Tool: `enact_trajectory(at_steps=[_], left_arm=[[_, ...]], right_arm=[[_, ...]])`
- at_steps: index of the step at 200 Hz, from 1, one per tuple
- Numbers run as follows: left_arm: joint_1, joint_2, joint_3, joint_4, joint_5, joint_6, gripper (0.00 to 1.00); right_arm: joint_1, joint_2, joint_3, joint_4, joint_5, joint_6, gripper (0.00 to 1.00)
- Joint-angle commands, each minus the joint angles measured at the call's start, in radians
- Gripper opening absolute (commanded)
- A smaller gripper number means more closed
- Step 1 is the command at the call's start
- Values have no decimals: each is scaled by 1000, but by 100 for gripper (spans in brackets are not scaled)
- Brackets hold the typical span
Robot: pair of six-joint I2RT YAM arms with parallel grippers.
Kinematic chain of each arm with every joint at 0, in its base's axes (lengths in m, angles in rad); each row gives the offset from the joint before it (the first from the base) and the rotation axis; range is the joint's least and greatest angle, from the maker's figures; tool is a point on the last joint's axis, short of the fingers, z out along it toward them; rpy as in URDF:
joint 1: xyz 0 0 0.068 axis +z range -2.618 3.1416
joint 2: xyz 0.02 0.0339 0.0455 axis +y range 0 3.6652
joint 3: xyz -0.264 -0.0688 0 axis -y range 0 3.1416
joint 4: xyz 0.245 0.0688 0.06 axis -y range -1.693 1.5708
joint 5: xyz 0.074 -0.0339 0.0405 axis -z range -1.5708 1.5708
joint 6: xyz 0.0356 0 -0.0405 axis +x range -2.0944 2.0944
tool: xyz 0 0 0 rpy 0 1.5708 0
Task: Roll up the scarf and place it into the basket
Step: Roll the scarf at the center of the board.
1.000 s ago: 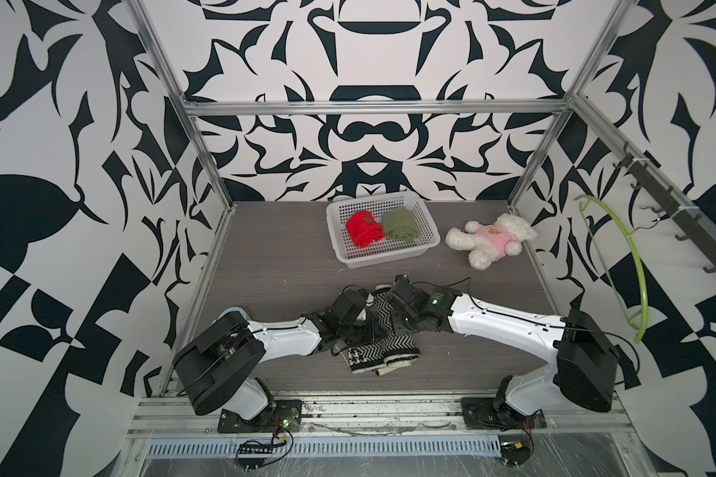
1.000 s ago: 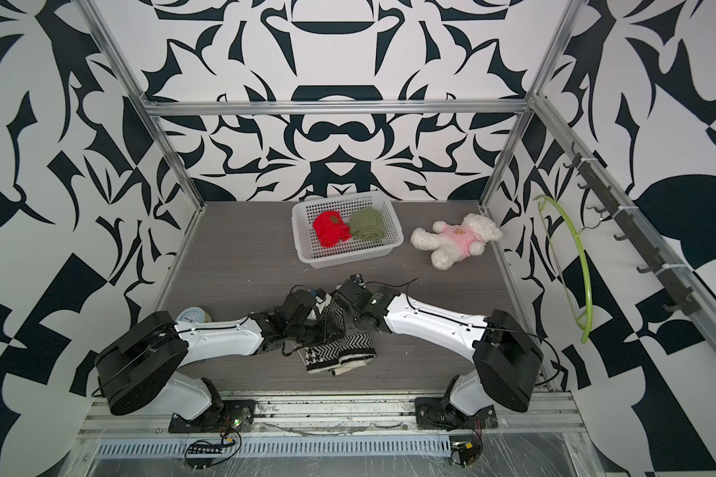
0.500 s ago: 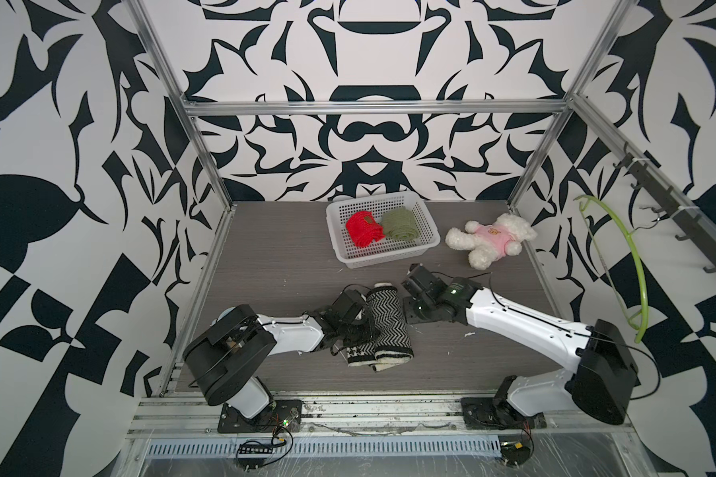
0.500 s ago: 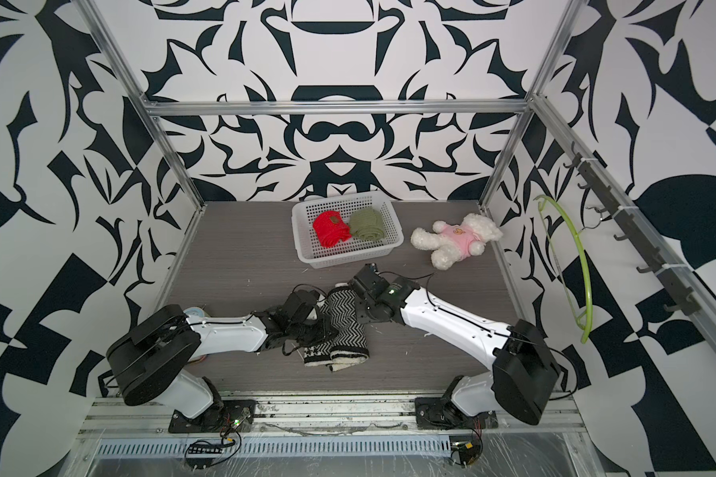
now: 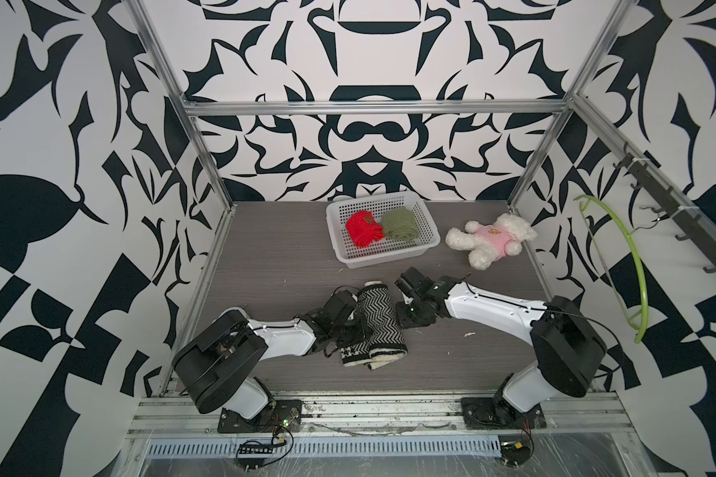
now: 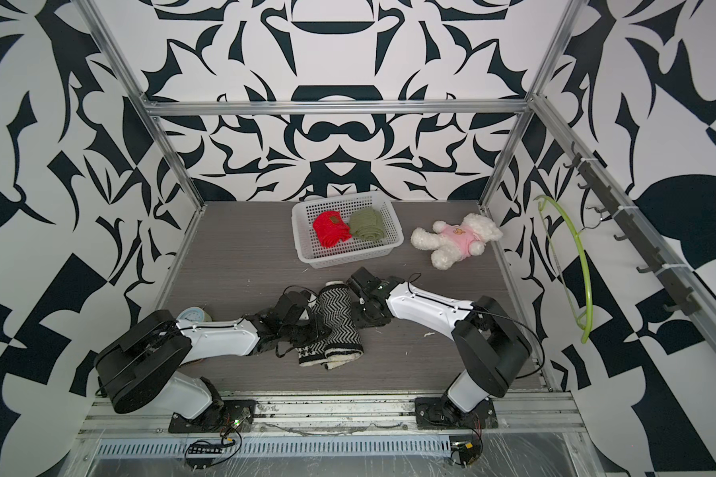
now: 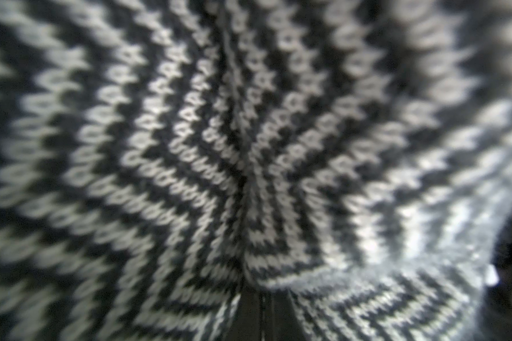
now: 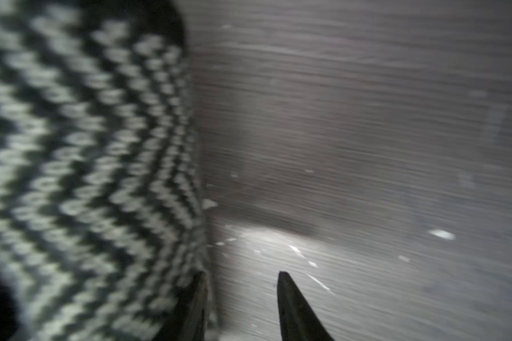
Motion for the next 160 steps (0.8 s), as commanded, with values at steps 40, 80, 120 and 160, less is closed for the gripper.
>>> enact_trajectory(at_steps=[40,80,120,160], left_arm=[[30,45,-45,-96,-40,17,0],[37,53,-44,-86,-31,23,0],[45,59,-50,-77,-27,24,0],[45,65,-51,-67,-22,22,0]], right_arm=[[53,32,-28,269,-299,25,43],[88,134,-24,356,-384,54,46],[141,262,-36,544,-489,130,48],[187,308,-48,651,-529,185,0]])
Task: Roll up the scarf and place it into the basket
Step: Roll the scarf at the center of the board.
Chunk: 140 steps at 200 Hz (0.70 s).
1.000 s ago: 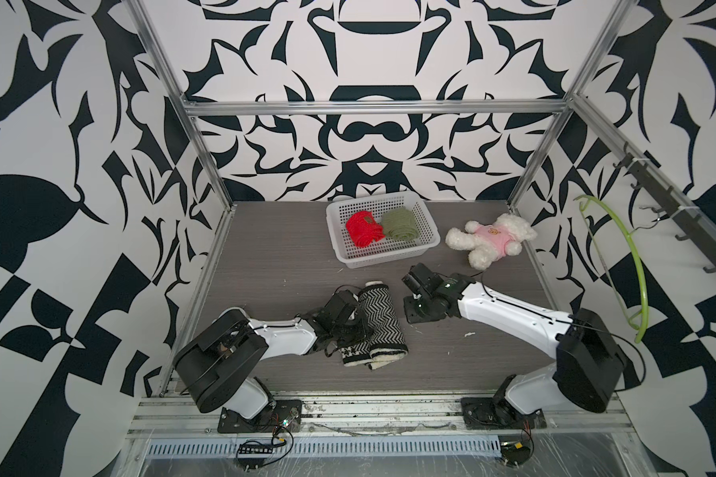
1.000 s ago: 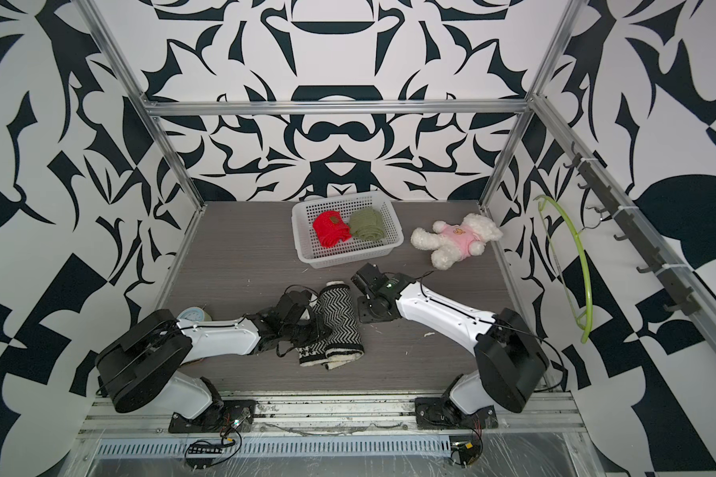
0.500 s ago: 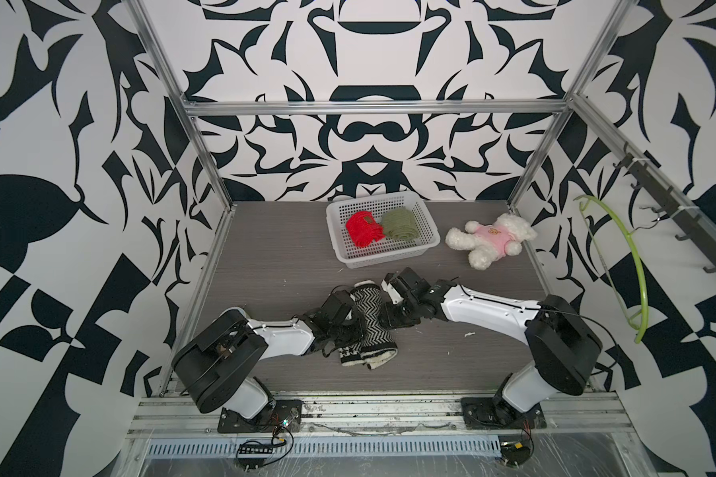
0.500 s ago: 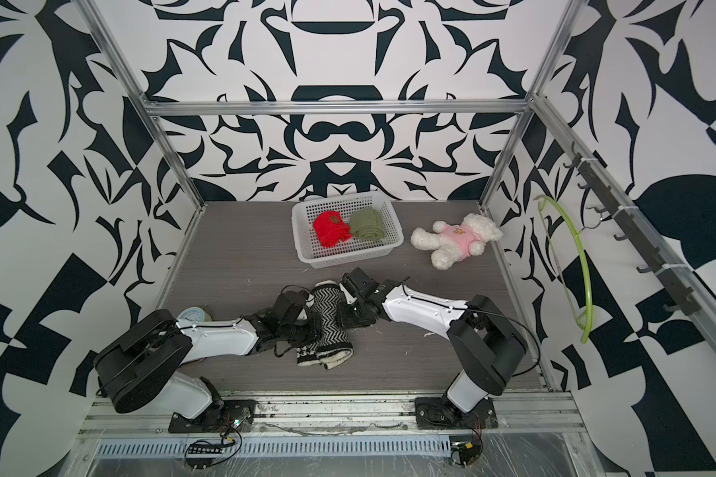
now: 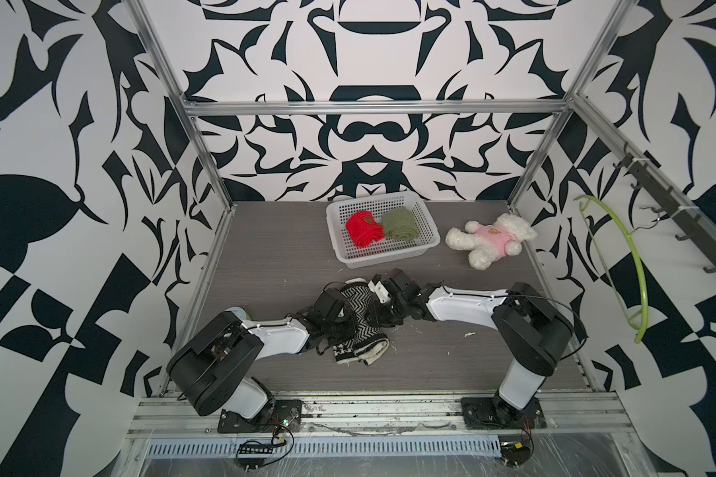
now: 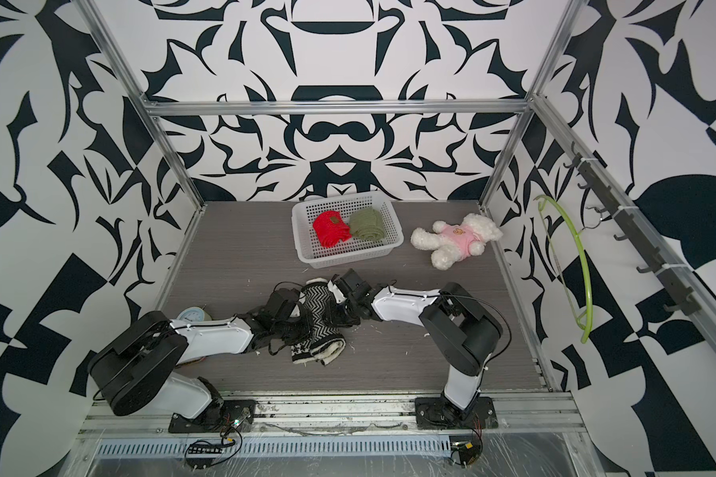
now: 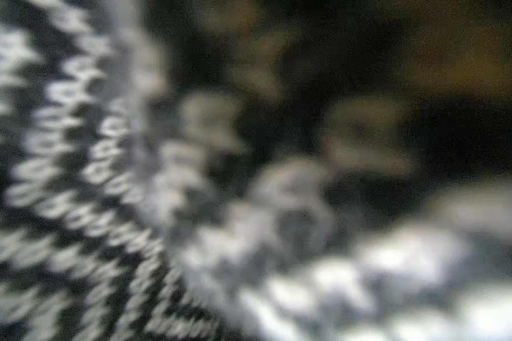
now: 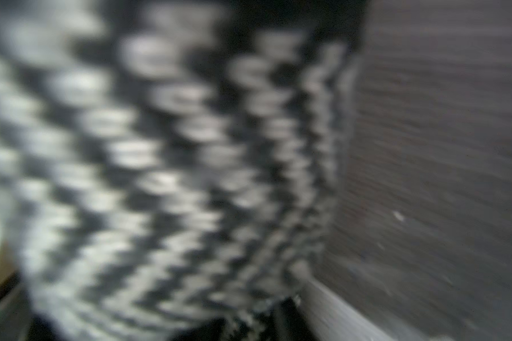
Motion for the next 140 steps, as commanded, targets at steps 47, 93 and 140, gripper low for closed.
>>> enact_trajectory(at_steps=[47,93,140], left_arm=[[56,-18,-62,2,86,21,0],[146,-340,-19,-362,33,138,7],[196,-480,-34,-475,28,150,17]], right_arm=[[146,71,13,-103,6,-21,0],[146,79,86,-317,218,-33,0],[146,52,105,-375,287,-40,0]])
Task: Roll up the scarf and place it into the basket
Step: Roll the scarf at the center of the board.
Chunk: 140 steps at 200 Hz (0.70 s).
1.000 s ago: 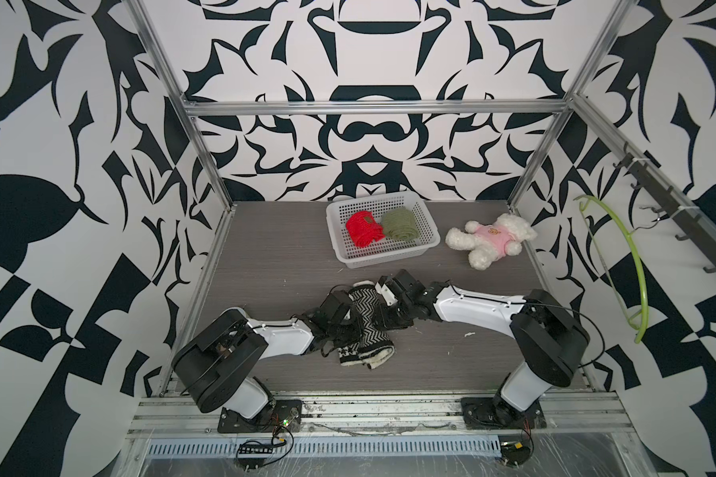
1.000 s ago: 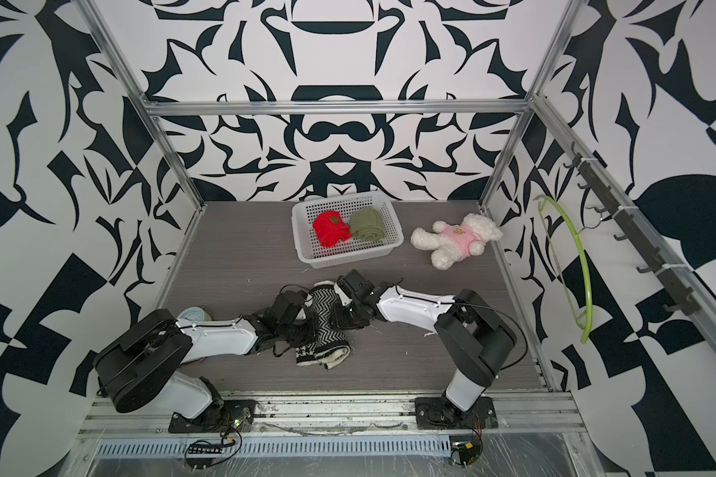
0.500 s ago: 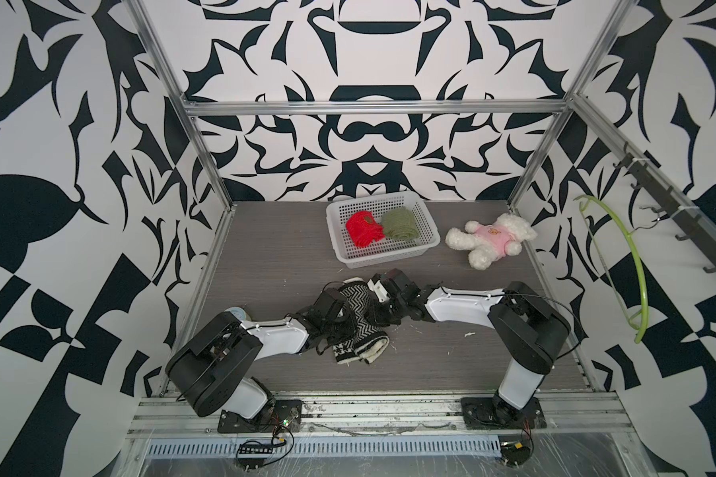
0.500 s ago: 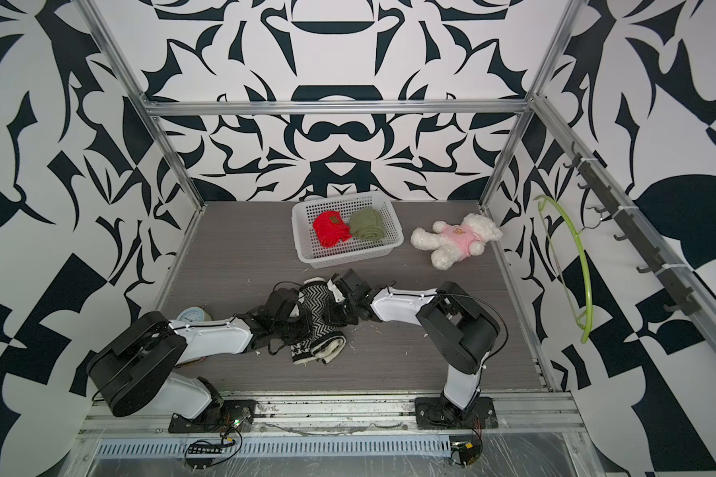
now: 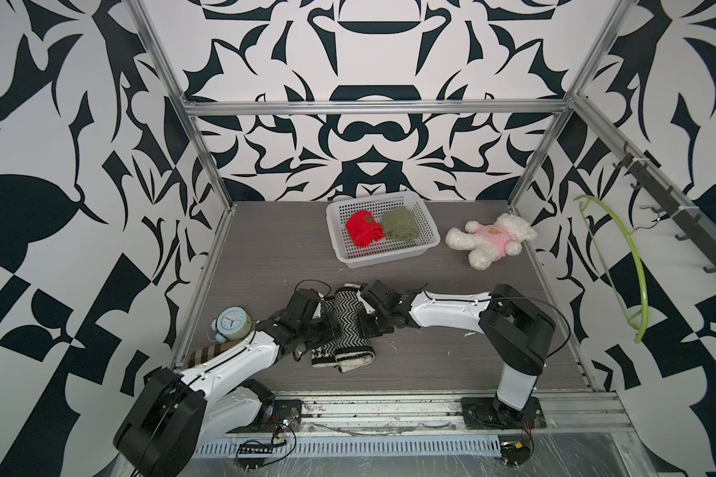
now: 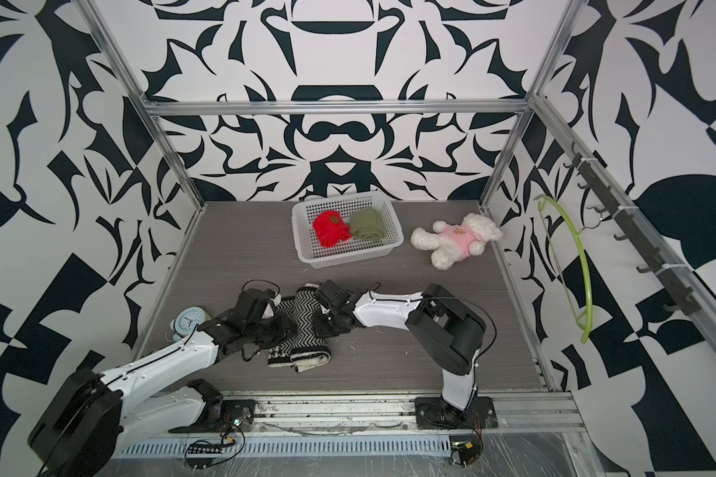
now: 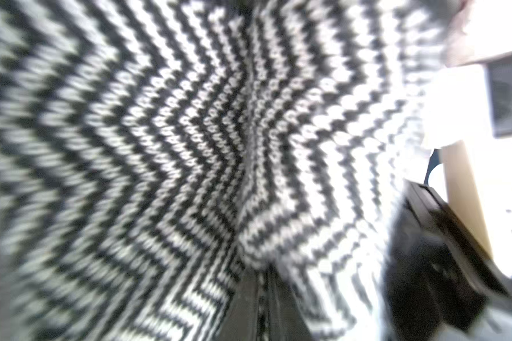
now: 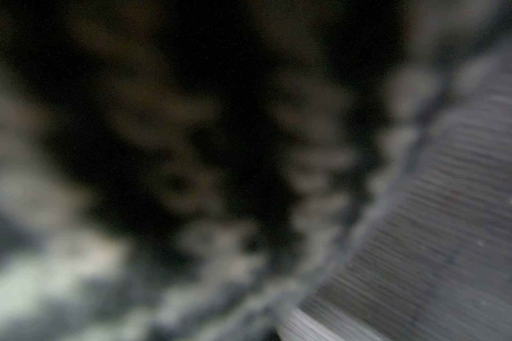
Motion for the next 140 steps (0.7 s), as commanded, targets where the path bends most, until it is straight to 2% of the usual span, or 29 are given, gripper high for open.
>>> enact_trajectory(at_steps=[1,20,33,49,81,118,140], left_arm=[[29,-51,22,-87,-11,37,17],[40,-80,25,-102,-6,41,33],[42,-87,37,-111,-3,43,49],[41,-91,52,-102,21,42,61],[42,-79,64,11,117,-1,66],[27,-21,80,54,162,-15,66],[-18,11,100,65,163,-20,66]], right_arm=[[10,-2,-7,-187,79,-28,0],[8,-25,-5,-208,97,-35,0],[8,-38,-5,-217,106,-38,0],[8,-49,0,-227,116,-40,0],[7,-62,17,-252,130,-48,0],[7,-100,50,-314,171,-63,0],[7,-139,72,-357,200,-77,0]])
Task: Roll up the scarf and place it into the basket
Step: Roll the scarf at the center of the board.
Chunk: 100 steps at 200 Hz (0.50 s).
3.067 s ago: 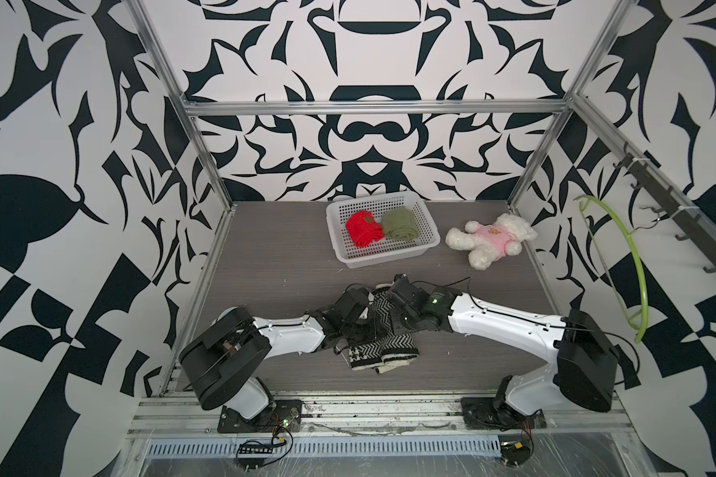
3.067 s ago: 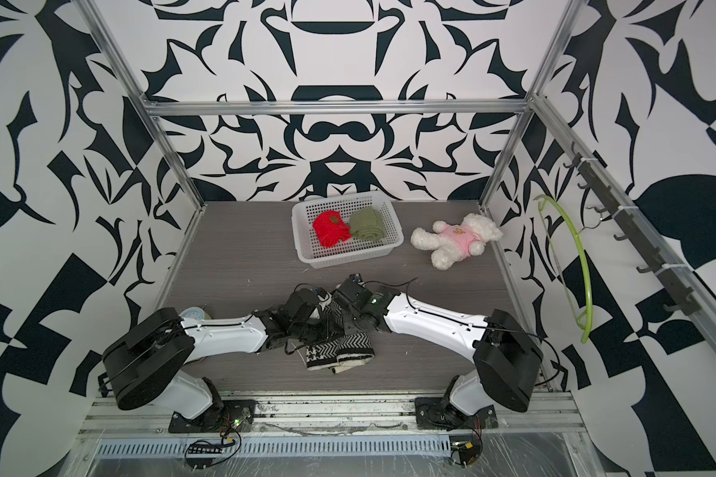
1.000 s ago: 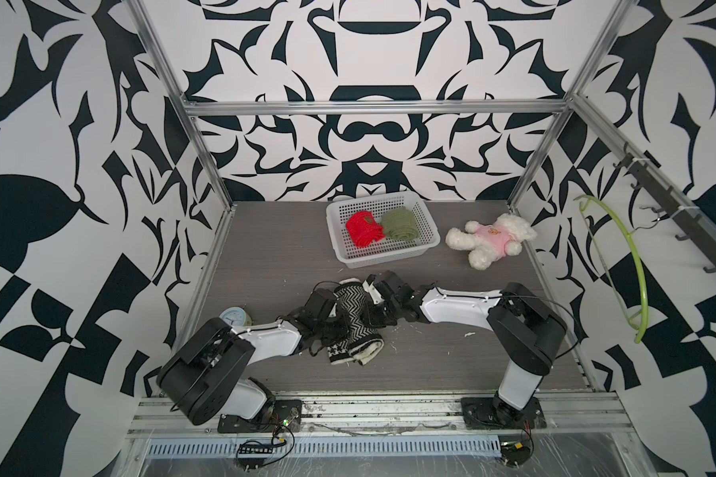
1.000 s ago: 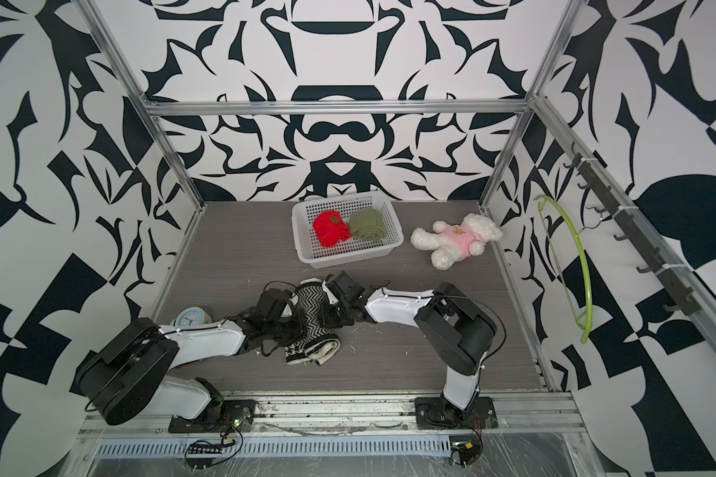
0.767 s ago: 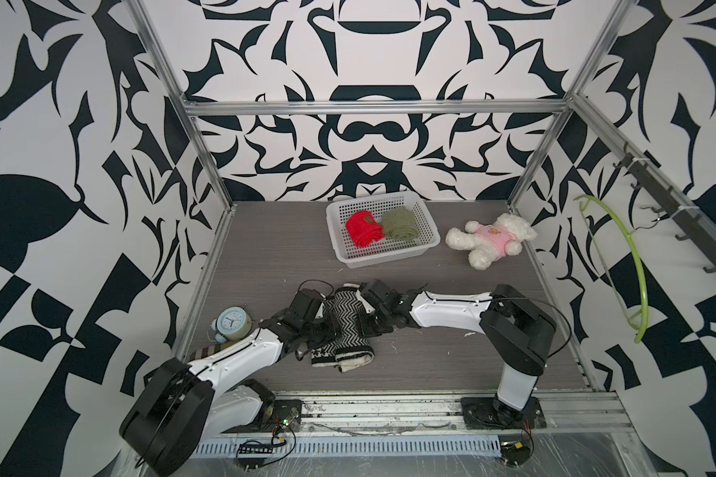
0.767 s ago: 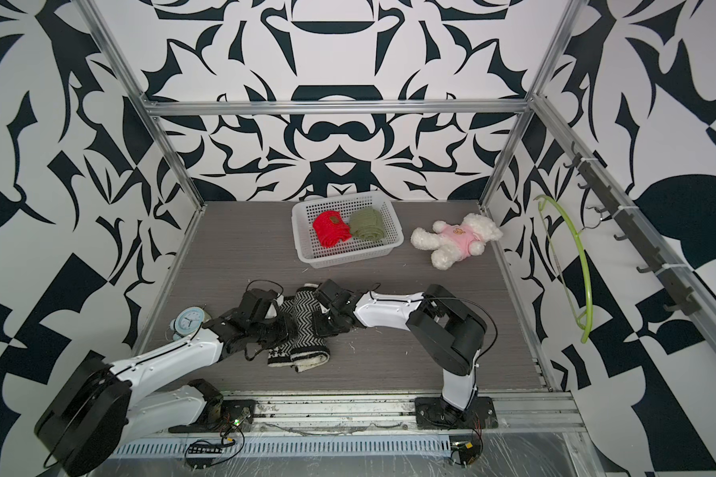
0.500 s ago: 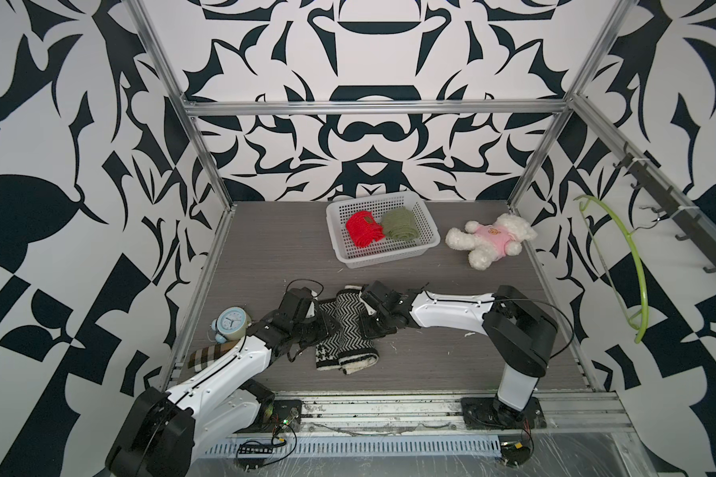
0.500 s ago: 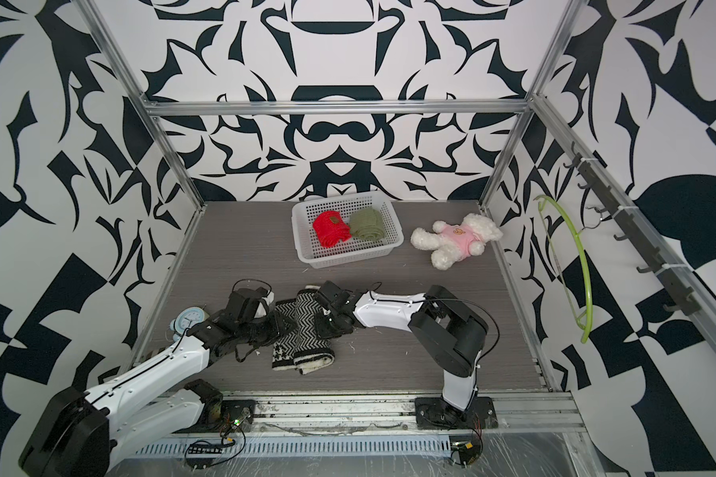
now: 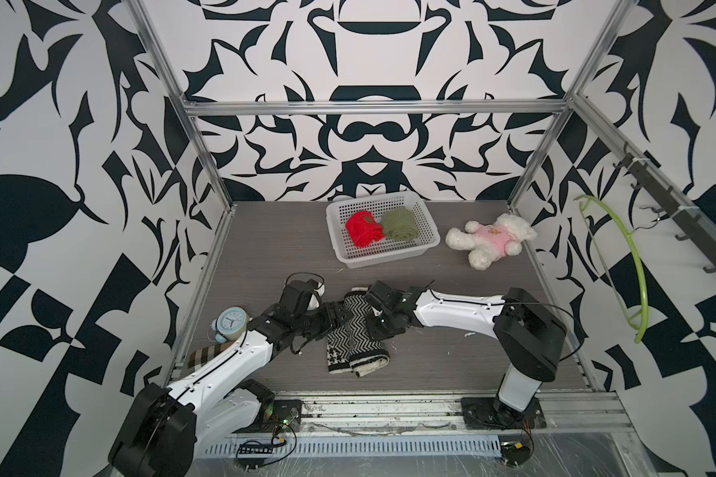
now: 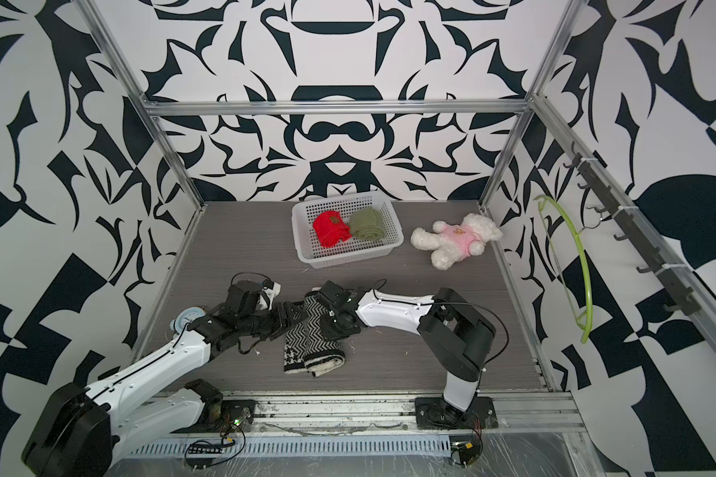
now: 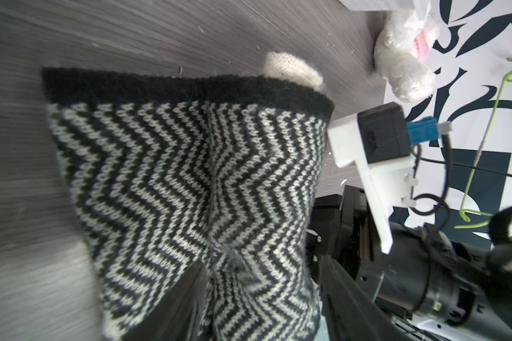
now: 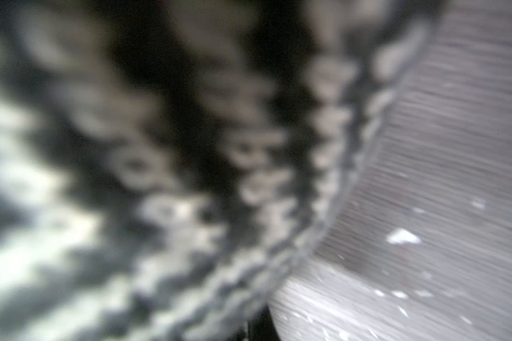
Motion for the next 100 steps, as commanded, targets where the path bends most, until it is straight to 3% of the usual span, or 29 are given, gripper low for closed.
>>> enact_trajectory(at_steps=[1,64,84,100], left_arm=[[-42,32,41,36,38,-9,66],[-153,151,43,135,18,-63,64],[-154,159,16,138,4,-75,49],[-152,140,2,89,-35,-63,27]], right_arm=[[4,-62,50,-123,80,-32,0],[24,-103,100,-171,109,-35,0],[32,-91,105,-165,101,-40,0],[32,-80,105,-160,95,-40,0]])
